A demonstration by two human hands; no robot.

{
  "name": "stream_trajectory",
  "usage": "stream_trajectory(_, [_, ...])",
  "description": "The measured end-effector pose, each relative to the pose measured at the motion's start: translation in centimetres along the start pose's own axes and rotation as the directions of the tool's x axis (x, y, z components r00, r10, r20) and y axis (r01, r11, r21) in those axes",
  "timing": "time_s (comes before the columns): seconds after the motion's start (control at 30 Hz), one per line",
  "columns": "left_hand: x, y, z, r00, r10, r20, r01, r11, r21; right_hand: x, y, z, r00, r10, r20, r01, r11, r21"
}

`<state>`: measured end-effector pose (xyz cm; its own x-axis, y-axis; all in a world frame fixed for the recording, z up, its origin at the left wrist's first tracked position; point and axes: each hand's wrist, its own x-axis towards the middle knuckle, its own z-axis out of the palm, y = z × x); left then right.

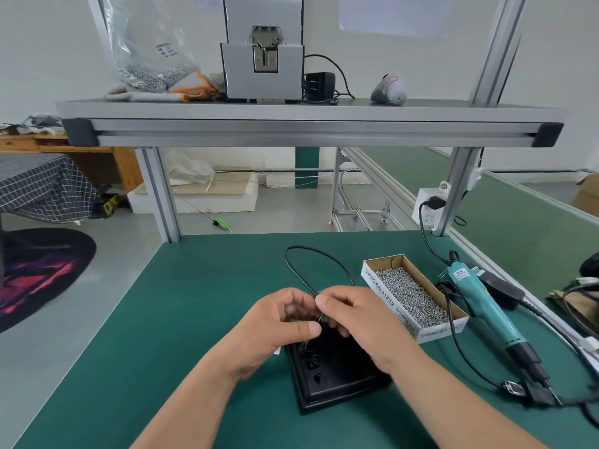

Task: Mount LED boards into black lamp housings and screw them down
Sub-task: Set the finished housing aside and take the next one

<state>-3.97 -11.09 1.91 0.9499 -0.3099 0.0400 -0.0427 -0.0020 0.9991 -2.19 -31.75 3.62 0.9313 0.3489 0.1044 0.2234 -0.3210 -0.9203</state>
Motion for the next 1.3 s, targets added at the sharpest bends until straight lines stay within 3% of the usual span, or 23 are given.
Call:
stream_trajectory(0.07, [0.0,0.0,0.1,1.000,-0.006,-0.019,0.006,1.000,-0.003,0.2,0.2,0.9,0.999,0.000,-0.041,0.005,0.990,0.143])
stream_trajectory(0.2, [0.1,-0.2,0.4,0.999,0.015,-0.047,-0.014,1.000,0.020,0.1,1.2,1.7,0.983,-0.057,-0.177,0.092,0.976,0.199])
stream_trajectory(0.33, [0.2,-0.6,1.3,0.993,0.085,-0.087,-0.070,0.984,0.167,0.4,1.4,1.6,0.960,-0.096,-0.263,0.154,0.966,0.208])
stream_trajectory(0.53, [0.7,-1.2,2.1,0.977,0.128,-0.170,-0.097,0.979,0.180,0.7,1.7,2.1,0.930,-0.182,-0.320,0.218,0.973,0.080])
stream_trajectory(0.87, [0.5,-1.4,0.9,0.984,0.178,0.001,-0.169,0.937,0.306,0.4,2.2,2.1,0.946,-0.164,-0.281,0.198,0.975,0.098])
stream_trajectory(1.3, [0.7,-2.2,0.8,0.986,0.169,0.007,-0.159,0.911,0.382,0.6,2.7,2.3,0.934,-0.144,-0.328,0.187,0.977,0.104])
